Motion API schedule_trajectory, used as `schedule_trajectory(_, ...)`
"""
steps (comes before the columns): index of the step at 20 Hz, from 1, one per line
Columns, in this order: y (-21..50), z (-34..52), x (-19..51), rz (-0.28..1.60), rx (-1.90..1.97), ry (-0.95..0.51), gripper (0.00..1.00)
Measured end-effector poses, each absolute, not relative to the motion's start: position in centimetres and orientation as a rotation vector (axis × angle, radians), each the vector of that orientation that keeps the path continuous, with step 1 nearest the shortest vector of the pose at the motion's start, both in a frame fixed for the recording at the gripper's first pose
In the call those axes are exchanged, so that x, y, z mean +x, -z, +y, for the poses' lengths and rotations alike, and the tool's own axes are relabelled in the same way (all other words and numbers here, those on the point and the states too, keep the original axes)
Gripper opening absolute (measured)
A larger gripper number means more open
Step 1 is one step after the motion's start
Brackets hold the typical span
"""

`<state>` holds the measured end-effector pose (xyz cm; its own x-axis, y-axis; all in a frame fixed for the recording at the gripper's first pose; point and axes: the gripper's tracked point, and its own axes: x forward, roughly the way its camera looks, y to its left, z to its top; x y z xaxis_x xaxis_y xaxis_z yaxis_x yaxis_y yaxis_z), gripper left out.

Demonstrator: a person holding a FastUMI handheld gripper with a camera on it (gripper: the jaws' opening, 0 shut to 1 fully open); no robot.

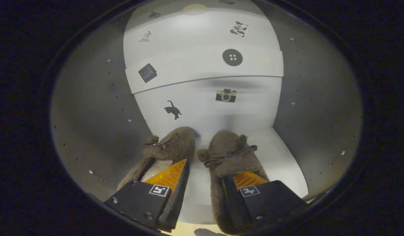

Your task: Open the shoe cabinet door, grab the shoes and put them into the shoe cabinet, then close the shoe cabinet door.

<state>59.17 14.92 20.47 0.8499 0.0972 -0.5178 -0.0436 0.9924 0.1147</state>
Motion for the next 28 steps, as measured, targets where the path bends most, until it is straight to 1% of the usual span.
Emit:
schedule_trajectory(4, -22.0, 14.4, 56.9, 0.516, 0.089, -0.06, 0.68)
schedule_trajectory(8, -25.4, 13.5, 53.5, 0.408, 0.055, -0.026, 0.69)
schedule_trajectory(11, -28.0, 14.1, 49.7, 0.362, 0.057, -0.051, 0.92)
schedule_trajectory(15, -31.8, 14.7, 43.3, 0.262, 0.034, -0.071, 0.93)
schedule_trajectory(21, -36.3, 15.0, 31.7, 0.124, 0.024, -0.117, 0.96)
schedule_trajectory(22, -36.8, 14.6, 29.8, 0.098, 0.02, -0.117, 0.96)
schedule_trajectory(23, -37.0, 14.1, 27.8, 0.088, 0.015, -0.118, 1.0)
schedule_trajectory(28, -36.5, 11.2, 18.8, 0.085, 0.019, -0.147, 1.0)
